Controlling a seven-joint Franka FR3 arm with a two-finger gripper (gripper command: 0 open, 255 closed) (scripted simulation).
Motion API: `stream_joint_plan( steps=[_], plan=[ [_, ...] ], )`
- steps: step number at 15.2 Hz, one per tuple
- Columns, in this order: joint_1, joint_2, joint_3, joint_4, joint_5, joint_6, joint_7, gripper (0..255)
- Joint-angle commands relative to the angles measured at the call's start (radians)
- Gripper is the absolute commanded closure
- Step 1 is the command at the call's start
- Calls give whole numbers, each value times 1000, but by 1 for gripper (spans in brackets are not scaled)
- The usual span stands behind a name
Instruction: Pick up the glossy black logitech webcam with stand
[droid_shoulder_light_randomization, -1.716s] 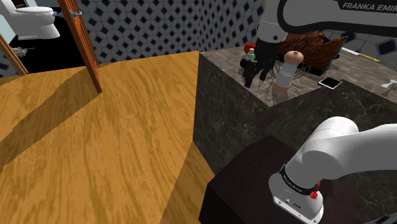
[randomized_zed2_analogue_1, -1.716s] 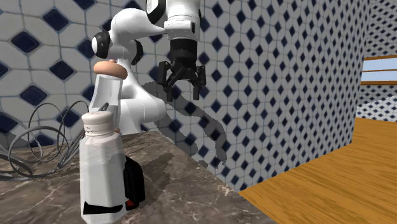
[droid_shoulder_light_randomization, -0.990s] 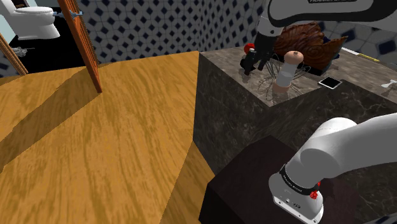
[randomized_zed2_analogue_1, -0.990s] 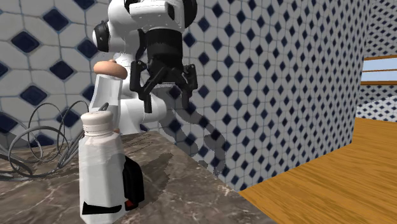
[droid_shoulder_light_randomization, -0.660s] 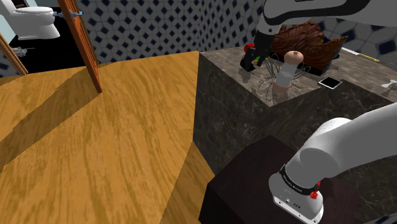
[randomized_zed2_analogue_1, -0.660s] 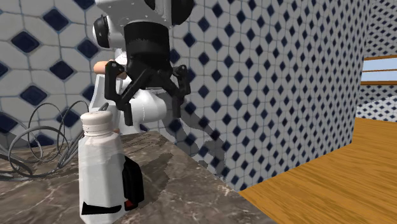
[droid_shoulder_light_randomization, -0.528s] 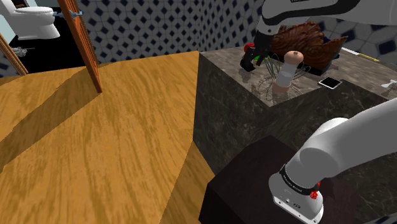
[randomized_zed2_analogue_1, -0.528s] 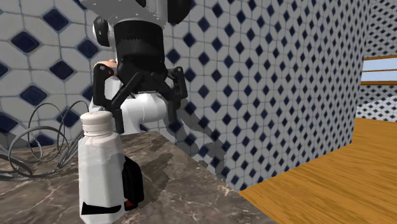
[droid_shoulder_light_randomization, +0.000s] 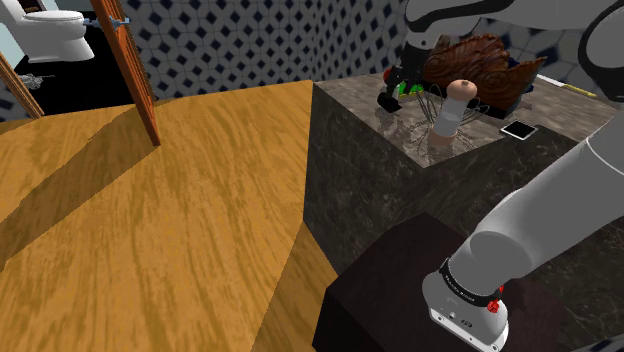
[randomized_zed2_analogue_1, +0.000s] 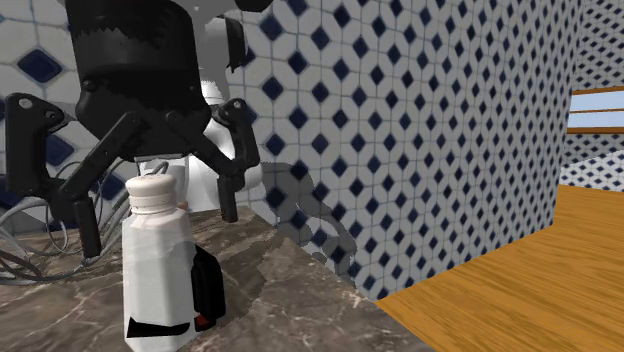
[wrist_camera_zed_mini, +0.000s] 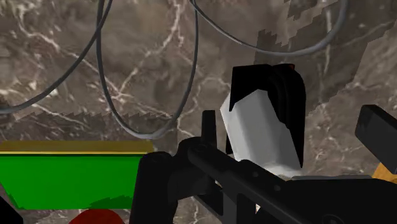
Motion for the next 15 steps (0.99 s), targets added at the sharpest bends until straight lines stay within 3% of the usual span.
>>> stream_joint_plan(
  steps=[1,8,9,15],
  plan=[
    [-2,11,-5,-11,6,22,-9,0],
    [-3,25,-9,-72,14,96,-19,0],
    [-3,28,-9,-69,15,95,-21,255],
    [-3,28,-9,-69,15,95,-21,255]
  ],
)
